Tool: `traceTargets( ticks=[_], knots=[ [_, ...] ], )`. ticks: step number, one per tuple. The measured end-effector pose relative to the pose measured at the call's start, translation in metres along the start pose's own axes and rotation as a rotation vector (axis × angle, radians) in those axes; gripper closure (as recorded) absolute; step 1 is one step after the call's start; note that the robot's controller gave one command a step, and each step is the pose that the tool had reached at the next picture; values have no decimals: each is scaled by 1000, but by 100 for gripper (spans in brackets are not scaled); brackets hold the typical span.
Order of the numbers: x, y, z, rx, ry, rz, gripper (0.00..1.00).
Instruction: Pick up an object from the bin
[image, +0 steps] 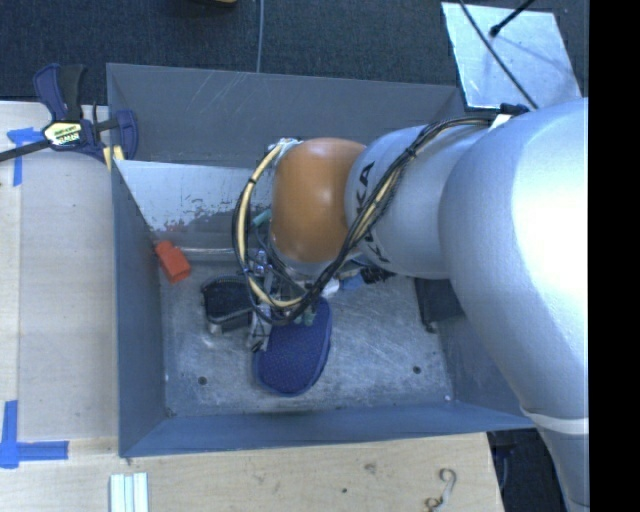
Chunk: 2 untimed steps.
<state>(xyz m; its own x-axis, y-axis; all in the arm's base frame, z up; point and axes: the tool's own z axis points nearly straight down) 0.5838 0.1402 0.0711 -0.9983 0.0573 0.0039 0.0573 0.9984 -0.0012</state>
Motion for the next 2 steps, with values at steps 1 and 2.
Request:
traceTargets(
  ticks=[1,2],
  knots=[
    [-1,0,-4,-2,-5,1,100],
    [-17,-5,-101,-1,-8,14,100]
  ],
)
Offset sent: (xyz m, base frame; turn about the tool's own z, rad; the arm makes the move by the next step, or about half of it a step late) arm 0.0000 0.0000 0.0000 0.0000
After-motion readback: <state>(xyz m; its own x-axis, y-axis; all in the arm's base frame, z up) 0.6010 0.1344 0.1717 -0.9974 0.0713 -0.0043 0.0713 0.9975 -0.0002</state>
